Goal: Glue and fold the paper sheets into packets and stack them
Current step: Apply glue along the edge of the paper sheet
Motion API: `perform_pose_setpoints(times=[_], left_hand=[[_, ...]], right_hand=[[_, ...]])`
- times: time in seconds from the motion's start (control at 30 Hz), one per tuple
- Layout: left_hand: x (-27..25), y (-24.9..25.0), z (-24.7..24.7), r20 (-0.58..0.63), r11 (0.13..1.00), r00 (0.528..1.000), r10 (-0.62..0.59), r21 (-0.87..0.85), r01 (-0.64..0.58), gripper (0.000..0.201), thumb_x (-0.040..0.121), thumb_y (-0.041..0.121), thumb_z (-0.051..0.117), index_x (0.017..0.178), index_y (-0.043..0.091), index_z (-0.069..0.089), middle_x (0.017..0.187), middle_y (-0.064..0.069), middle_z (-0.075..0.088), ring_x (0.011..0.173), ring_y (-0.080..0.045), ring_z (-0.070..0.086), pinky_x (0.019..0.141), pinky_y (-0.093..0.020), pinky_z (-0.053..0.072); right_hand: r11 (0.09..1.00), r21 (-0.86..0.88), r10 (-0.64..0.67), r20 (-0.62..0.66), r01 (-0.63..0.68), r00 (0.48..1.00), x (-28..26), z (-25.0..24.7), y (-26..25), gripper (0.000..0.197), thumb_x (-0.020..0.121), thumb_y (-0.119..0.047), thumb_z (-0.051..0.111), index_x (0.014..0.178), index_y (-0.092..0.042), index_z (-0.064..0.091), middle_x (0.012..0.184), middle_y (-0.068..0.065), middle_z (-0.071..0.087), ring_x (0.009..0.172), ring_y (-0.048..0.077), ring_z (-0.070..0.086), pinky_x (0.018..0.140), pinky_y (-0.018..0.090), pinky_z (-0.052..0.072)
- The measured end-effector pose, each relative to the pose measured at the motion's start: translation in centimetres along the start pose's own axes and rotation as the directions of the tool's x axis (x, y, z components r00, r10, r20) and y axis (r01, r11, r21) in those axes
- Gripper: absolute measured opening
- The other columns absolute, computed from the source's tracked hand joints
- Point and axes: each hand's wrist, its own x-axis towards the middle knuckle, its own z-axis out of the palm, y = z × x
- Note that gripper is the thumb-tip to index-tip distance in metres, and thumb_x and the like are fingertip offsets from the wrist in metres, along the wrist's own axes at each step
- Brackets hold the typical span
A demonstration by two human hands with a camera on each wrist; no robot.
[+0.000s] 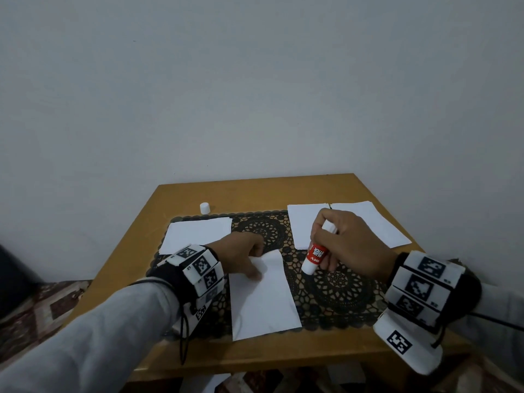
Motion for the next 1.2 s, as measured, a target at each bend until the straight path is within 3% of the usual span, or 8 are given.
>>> perform_pose_setpoints(times=[0.13, 0.17, 0.3, 0.47, 0.7, 0.93, 1.07, 1.2], left_hand=[[-0.9, -0.7, -0.6, -0.038, 0.99, 0.998, 0.056, -0.13, -0.06, 0.073, 0.079, 0.011, 0.071, 0.139, 0.032, 0.035, 0.123, 0.001, 0.054, 0.104, -0.019, 0.056, 0.087, -0.032, 0.049], [-1.2, -0.8, -0.8, -0.069, 0.984, 0.993, 0.091, -0.147, -0.101, 0.076, 0.081, 0.007, 0.068, 0.142, 0.037, 0.033, 0.128, 0.004, 0.054, 0.108, -0.017, 0.056, 0.091, -0.032, 0.049], [-1.8, -1.6, -1.1, -0.25, 0.963, 0.967, 0.04, -0.249, -0.104, 0.051, 0.08, -0.005, 0.051, 0.115, 0.031, 0.064, 0.127, 0.005, 0.058, 0.114, -0.015, 0.054, 0.088, -0.025, 0.044], [-2.3, -2.2, 0.6, -0.152, 0.988, 0.979, -0.136, -0.088, 0.123, 0.026, 0.084, 0.015, 0.062, 0.109, 0.022, 0.061, 0.122, -0.002, 0.056, 0.106, -0.02, 0.053, 0.084, -0.025, 0.042], [-2.4, -2.2, 1.2, -0.077, 0.989, 0.986, -0.146, -0.036, 0.143, 0.032, 0.08, 0.03, 0.071, 0.104, 0.023, 0.05, 0.118, -0.002, 0.056, 0.098, -0.018, 0.049, 0.083, -0.029, 0.043], [-2.4, -2.1, 1.1, -0.067, 0.992, 0.99, -0.124, -0.039, 0.122, 0.037, 0.081, 0.029, 0.071, 0.113, 0.023, 0.052, 0.117, -0.003, 0.057, 0.096, -0.018, 0.05, 0.077, -0.027, 0.041], [-2.5, -2.0, 1.0, -0.072, 0.992, 0.99, -0.122, -0.03, 0.12, 0.038, 0.081, 0.028, 0.071, 0.114, 0.022, 0.053, 0.116, -0.005, 0.058, 0.096, -0.019, 0.051, 0.08, -0.029, 0.043], [-2.5, -1.8, 1.0, -0.07, 0.992, 0.99, -0.126, 0.009, 0.127, 0.039, 0.081, 0.03, 0.071, 0.115, 0.024, 0.053, 0.115, -0.005, 0.054, 0.094, -0.019, 0.048, 0.076, -0.027, 0.04]], right_hand=[[1.0, -0.025, -0.013, -0.014, 0.012, 1.0, 0.2, 0.0, 0.0, 0.012, 0.094, -0.017, 0.054, 0.085, -0.01, 0.055, 0.071, 0.007, 0.07, 0.052, 0.021, 0.067, 0.049, 0.027, 0.055], [0.999, -0.03, -0.018, -0.016, 0.017, 1.0, 0.2, 0.1, 0.0, 0.012, 0.094, -0.017, 0.054, 0.085, -0.009, 0.055, 0.071, 0.006, 0.07, 0.051, 0.019, 0.067, 0.048, 0.026, 0.054], [0.998, -0.049, -0.035, -0.032, 0.033, 0.999, 0.5, 0.9, 0.3, 0.012, 0.094, -0.017, 0.054, 0.087, -0.007, 0.056, 0.07, 0.004, 0.069, 0.05, 0.015, 0.066, 0.049, 0.026, 0.055], [0.99, -0.137, -0.038, -0.027, 0.034, 0.999, 1.9, 2.2, 1.2, 0.007, 0.094, -0.02, 0.055, 0.091, -0.014, 0.055, 0.075, 0.004, 0.07, 0.06, 0.015, 0.068, 0.061, 0.036, 0.059], [0.978, -0.204, -0.041, 0.013, 0.043, 0.999, 4.5, 3.6, 1.5, 0.009, 0.094, -0.024, 0.054, 0.095, -0.015, 0.053, 0.082, 0.009, 0.068, 0.074, 0.024, 0.066, 0.073, 0.045, 0.057], [0.956, -0.284, -0.061, 0.07, 0.078, 0.996, 5.4, 4.8, 1.3, 0.006, 0.096, -0.021, 0.049, 0.095, -0.015, 0.049, 0.076, 0.011, 0.067, 0.071, 0.03, 0.066, 0.065, 0.04, 0.053], [0.945, -0.316, -0.06, 0.102, 0.089, 0.993, 5.3, 4.8, 1.1, 0.004, 0.095, -0.019, 0.048, 0.092, -0.017, 0.049, 0.08, 0.009, 0.067, 0.072, 0.028, 0.066, 0.063, 0.04, 0.052], [0.943, -0.311, -0.068, 0.156, 0.115, 0.985, 4.3, 4.6, 1.0, 0.006, 0.095, -0.018, 0.049, 0.092, -0.013, 0.05, 0.085, 0.007, 0.068, 0.067, 0.012, 0.063, 0.062, 0.03, 0.05]])
